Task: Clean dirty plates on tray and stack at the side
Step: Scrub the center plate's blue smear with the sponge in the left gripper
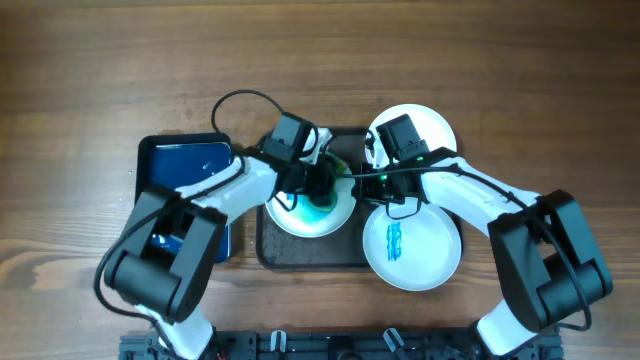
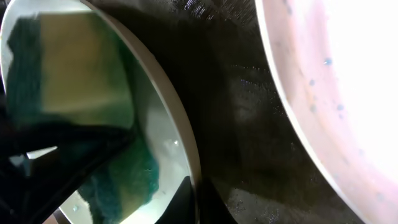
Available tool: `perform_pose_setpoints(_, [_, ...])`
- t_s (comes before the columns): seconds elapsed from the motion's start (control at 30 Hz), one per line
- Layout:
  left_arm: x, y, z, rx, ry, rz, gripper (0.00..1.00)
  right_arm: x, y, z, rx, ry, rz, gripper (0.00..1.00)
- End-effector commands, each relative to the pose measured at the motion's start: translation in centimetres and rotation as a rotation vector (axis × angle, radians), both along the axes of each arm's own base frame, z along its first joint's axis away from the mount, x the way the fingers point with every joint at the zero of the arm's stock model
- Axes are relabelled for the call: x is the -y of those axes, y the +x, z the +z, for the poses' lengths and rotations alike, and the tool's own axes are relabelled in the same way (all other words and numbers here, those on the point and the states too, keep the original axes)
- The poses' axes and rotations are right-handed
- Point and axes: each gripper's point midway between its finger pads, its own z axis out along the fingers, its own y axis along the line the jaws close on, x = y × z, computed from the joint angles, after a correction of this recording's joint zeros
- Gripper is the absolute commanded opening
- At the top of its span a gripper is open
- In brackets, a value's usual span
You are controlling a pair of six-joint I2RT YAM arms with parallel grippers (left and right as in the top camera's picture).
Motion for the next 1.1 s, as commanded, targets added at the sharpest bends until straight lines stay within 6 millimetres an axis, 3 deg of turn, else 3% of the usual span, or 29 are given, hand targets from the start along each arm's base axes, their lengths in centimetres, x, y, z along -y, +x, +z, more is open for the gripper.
perform_pose_setpoints(0.0, [-6.0, -1.5, -5.8, -0.185, 0.198, 0.243, 0.04, 0.3, -1.1, -1.1, -0.041, -0.022, 0.018, 0.04])
perform_pose_setpoints(0.1, [-12.2, -2.2, -6.7, -0.247, 0.403, 0.417, 0.04, 0.3, -1.1, -1.1, -0.043, -0.024, 0.018, 0.04])
perform_pose_setpoints(0.13, [-13.4, -2.6, -6.8, -0.267, 0.443, 0.450, 0.04, 0.3, -1.1, -1.1, -0.042, -0.023, 0.018, 0.04])
perform_pose_setpoints(0.23, [-16.1, -3.8, -6.8, -0.337, 0.517, 0.588, 0.04, 0.3, -1.1, -1.1, -0.042, -0.023, 0.018, 0.04])
perform_pose_setpoints(0.33, [-16.8, -5.0, -6.7, -0.394, 0.539, 0.607, 0.04, 0.3, -1.1, -1.1, -0.044, -0.023, 0.017, 0.04])
perform_pose_setpoints(0.43, [-15.4, -6.2, -6.6, -0.441, 0.498, 0.496, 0.04, 0.3, -1.1, -1.1, -0.044, -0.023, 0.017, 0.04])
perform_pose_setpoints(0.63, [-7.5, -8.5, -5.0, -0.498, 0.164, 0.119, 0.04, 0.3, -1.2, -1.1, -0.045, -0.023, 0.016, 0.04])
perform_pose_setpoints(0.83, [-1.3, -8.2, -2.9, -0.484, -0.097, 0.020, 0.04, 0.4, -1.4, -1.2, -0.055, -0.028, 0.016, 0.05])
perform_pose_setpoints(0.93, [-0.6, -6.3, -3.1, -0.423, -0.105, 0.071, 0.04, 0.4, -1.5, -1.2, -0.058, -0.029, 0.016, 0.04])
perform_pose_setpoints(1.0, [-1.9, -4.6, -3.9, -0.371, -0.043, 0.153, 0.04, 0.5, -1.5, -1.2, -0.061, -0.031, 0.016, 0.04])
perform_pose_setpoints(1.07, [-4.9, -2.6, -5.1, -0.307, 0.078, 0.276, 0.04, 0.5, -1.5, -1.2, -0.062, -0.031, 0.016, 0.04])
